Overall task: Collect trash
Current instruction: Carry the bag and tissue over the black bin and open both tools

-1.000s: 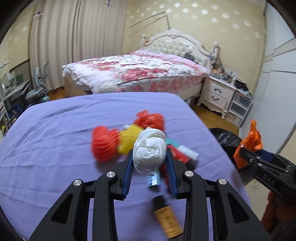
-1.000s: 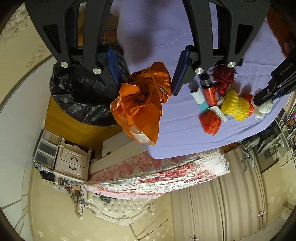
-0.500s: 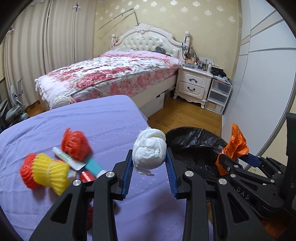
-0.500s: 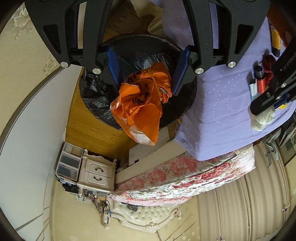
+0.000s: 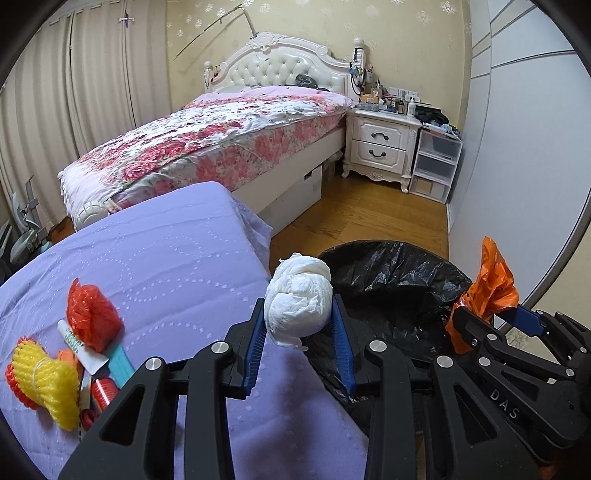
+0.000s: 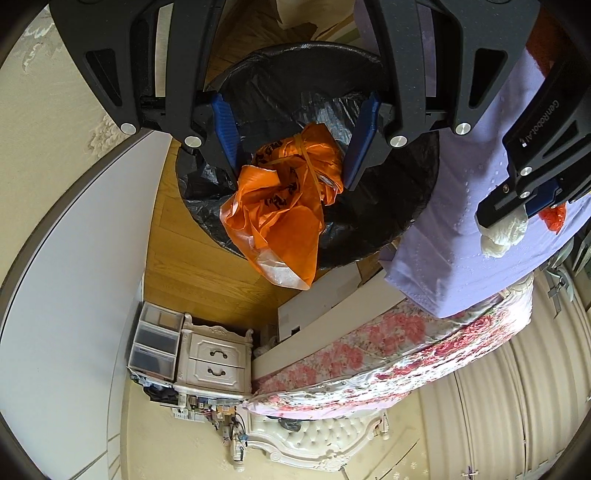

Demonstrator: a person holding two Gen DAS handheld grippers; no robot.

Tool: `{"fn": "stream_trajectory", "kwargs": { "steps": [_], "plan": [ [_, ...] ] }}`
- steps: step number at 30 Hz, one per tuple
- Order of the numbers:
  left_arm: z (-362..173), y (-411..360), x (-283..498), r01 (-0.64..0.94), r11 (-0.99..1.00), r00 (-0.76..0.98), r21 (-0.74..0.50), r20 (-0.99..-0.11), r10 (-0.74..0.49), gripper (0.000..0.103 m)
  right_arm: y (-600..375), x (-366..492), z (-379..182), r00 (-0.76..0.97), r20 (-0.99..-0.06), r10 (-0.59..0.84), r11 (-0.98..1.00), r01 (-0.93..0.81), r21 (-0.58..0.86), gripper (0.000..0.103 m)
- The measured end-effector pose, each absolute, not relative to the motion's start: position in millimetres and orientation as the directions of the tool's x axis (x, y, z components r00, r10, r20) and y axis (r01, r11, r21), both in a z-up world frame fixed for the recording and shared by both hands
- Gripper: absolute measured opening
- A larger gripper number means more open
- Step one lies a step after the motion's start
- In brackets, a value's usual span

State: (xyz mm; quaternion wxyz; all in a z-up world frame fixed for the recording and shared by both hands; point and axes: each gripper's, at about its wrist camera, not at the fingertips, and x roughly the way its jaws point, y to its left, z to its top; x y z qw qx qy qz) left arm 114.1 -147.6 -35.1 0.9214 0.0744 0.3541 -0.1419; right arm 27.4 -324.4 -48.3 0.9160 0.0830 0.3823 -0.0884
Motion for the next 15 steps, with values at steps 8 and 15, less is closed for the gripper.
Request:
{"fn": "stream_trajectory", "kwargs": {
  "steps": [8,15],
  "plan": [
    [-42,-162,121,0.327,0.943,0.702,0.066,-0.685,-0.196,0.037,-333,34,-52,0.688,-0.718,-0.107,0.964,0.249,0.095,0.052],
    [-42,-163,122,0.325,0.943,0.708,0.075,-0.68,-0.19,0.064,-337,38,-57,0.681,-0.723,-0.113,0.96,0.264,0.098,0.055]
  ]
}}
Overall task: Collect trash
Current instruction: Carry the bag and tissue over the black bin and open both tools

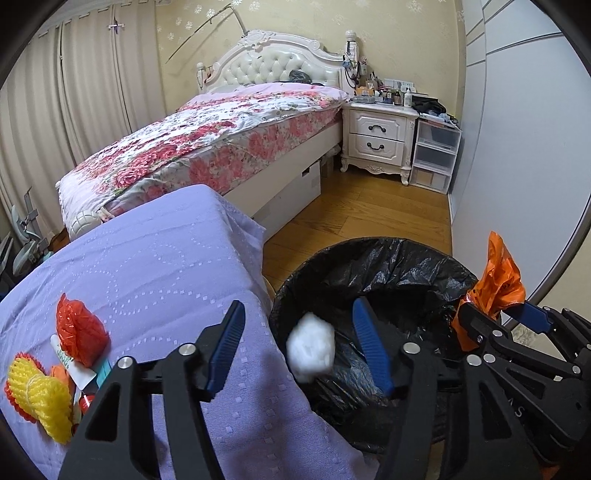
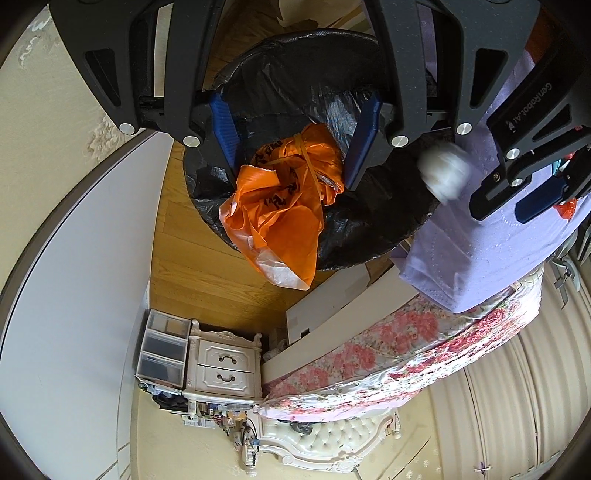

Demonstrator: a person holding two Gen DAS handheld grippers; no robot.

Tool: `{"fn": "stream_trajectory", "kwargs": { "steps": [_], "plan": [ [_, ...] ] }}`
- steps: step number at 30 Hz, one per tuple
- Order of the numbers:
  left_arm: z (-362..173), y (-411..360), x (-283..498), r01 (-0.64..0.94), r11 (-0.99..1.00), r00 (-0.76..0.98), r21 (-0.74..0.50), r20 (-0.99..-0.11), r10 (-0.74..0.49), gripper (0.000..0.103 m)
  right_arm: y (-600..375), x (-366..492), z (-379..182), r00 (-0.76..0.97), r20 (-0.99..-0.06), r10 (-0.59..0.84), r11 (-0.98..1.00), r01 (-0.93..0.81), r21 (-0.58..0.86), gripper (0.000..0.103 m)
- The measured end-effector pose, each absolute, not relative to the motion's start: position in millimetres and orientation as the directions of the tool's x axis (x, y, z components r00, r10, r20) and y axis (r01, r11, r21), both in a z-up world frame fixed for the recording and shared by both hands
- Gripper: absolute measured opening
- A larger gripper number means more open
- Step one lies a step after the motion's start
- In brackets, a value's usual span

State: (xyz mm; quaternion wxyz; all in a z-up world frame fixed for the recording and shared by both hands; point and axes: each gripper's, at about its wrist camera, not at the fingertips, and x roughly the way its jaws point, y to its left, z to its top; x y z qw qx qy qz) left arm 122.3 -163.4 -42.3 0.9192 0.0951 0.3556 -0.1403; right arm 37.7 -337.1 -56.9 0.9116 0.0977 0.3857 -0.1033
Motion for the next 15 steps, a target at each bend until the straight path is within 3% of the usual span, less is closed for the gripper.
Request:
{"fn": "stream_trajectory", "kwargs": {
  "steps": [2,15],
  "plan": [
    [-41,-162,122,0.315,0.946,0.713,0.073,-0.676,-0.185,0.07,-339,37,-57,0.682,-0.721,-0.119,0.957,0.273,0.1,0.062],
    [-33,-151,111,0.276,0.955,0.743,0.112,-0.654,-0.138,0.076,-340,27,-54,0.68,-0.721,-0.132,0.948,0.299,0.109,0.063]
  ]
}}
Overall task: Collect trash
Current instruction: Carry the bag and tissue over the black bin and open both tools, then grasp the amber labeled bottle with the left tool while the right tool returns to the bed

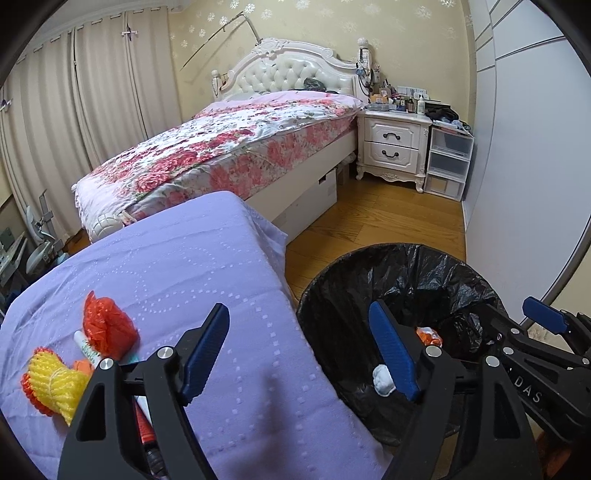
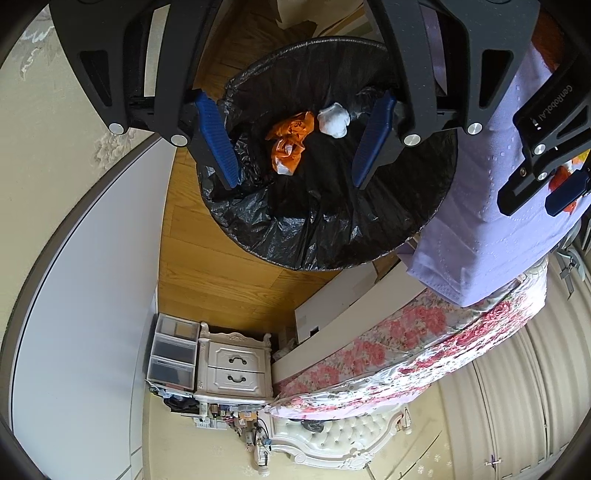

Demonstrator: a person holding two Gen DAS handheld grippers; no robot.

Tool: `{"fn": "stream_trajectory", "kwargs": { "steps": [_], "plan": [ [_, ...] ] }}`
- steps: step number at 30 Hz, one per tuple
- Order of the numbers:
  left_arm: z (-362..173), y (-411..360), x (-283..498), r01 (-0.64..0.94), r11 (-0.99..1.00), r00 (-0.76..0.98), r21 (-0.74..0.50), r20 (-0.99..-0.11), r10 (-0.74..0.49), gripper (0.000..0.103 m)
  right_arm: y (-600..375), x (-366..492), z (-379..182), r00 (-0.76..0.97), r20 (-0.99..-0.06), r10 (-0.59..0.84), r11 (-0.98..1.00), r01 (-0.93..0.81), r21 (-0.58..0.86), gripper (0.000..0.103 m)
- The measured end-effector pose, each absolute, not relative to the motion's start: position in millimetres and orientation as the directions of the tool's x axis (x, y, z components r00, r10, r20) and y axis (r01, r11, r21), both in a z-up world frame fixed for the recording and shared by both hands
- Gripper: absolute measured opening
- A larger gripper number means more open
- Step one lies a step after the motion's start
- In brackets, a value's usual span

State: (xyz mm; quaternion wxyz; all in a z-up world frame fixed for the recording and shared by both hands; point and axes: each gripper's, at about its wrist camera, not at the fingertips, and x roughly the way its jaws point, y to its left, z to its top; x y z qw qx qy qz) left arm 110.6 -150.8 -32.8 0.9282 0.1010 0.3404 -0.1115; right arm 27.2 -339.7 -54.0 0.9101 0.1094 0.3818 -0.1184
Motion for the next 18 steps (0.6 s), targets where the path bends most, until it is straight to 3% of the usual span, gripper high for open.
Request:
{"fn": "stream_trajectory", "kwargs": {
  "steps": [18],
  "plan": [
    [-18,-87,45,0.205,0.976,0.722,0.079,-0.685,-0.097,0.076,-280,-34,-34,0.719,-0.694,-0.032,0.97,0.189,0.151,0.063]
  ]
}}
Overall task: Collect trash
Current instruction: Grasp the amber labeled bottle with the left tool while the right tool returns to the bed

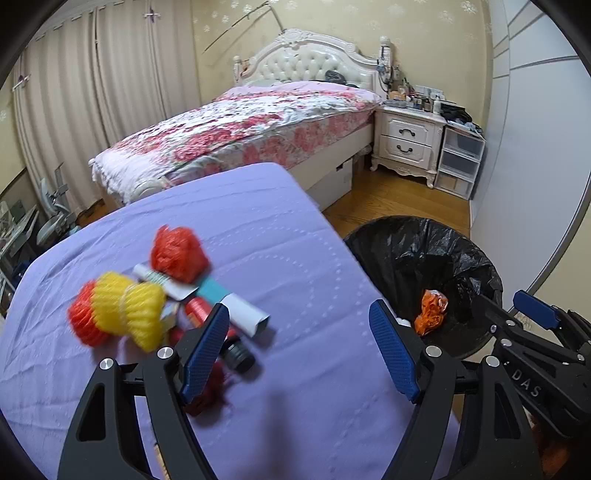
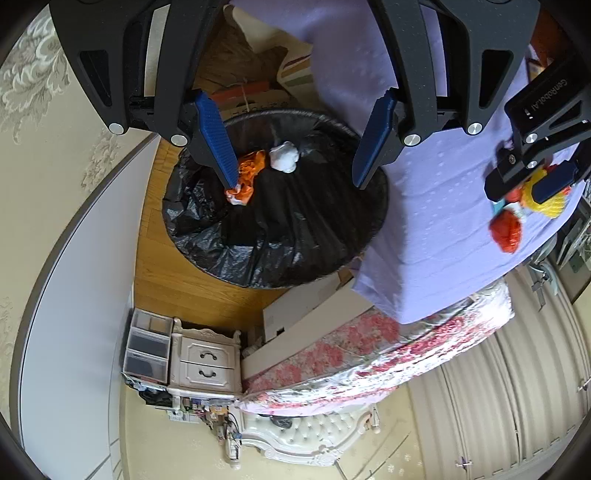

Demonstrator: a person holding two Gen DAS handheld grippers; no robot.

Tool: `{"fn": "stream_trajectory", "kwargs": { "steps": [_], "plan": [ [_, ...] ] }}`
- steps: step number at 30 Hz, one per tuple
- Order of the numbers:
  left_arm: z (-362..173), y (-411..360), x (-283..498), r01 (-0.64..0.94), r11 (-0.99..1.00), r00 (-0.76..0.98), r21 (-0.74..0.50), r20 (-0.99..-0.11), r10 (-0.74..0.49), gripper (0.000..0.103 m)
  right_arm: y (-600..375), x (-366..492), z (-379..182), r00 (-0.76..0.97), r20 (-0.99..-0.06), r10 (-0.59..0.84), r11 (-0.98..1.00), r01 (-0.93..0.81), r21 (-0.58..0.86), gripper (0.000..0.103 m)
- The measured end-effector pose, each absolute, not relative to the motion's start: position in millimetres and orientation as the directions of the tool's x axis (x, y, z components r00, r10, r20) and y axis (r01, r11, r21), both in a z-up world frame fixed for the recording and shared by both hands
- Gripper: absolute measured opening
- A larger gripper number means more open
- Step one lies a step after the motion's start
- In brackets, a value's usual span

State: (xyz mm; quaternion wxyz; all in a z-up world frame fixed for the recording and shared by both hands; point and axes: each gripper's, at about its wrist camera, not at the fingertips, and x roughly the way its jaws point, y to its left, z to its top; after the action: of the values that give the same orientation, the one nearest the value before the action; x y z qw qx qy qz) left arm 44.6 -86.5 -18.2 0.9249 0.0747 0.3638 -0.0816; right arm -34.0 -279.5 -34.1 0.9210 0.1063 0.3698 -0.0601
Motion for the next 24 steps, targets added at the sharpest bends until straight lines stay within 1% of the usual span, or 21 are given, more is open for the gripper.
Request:
{"fn": "stream_trajectory", "kwargs": {
  "steps": [6,11,19,24],
  "plan": [
    [-14,-59,16,0.16,0.981,0.747,0.113,-0.663,-0.046,0.076,-261,-61,-23,0.747,-0.665,0.005,0.974,0.147,0.171,0.063],
    [-17,-37,-1,0.111,0.987,0.744,0.119,-0.668,-0.003,0.076,-247,-78,-21,0.75,-0.662,0.02,0.98,0.117,0.163,0.063],
    [-33,-15,-11,0.051,0.989,0.709,0.137,-0.702,0.06,0.076,-225,-94,-29,0.738,-0.672,0.059,0.985,0.068,0.16,0.063],
    [-42,4,-7,0.005,0.997,0.671,0.083,-0.74,0.058,0.076,-211,-95,-32,0.733,-0.675,0.084,0.987,0.034,0.16,0.063]
  ]
}}
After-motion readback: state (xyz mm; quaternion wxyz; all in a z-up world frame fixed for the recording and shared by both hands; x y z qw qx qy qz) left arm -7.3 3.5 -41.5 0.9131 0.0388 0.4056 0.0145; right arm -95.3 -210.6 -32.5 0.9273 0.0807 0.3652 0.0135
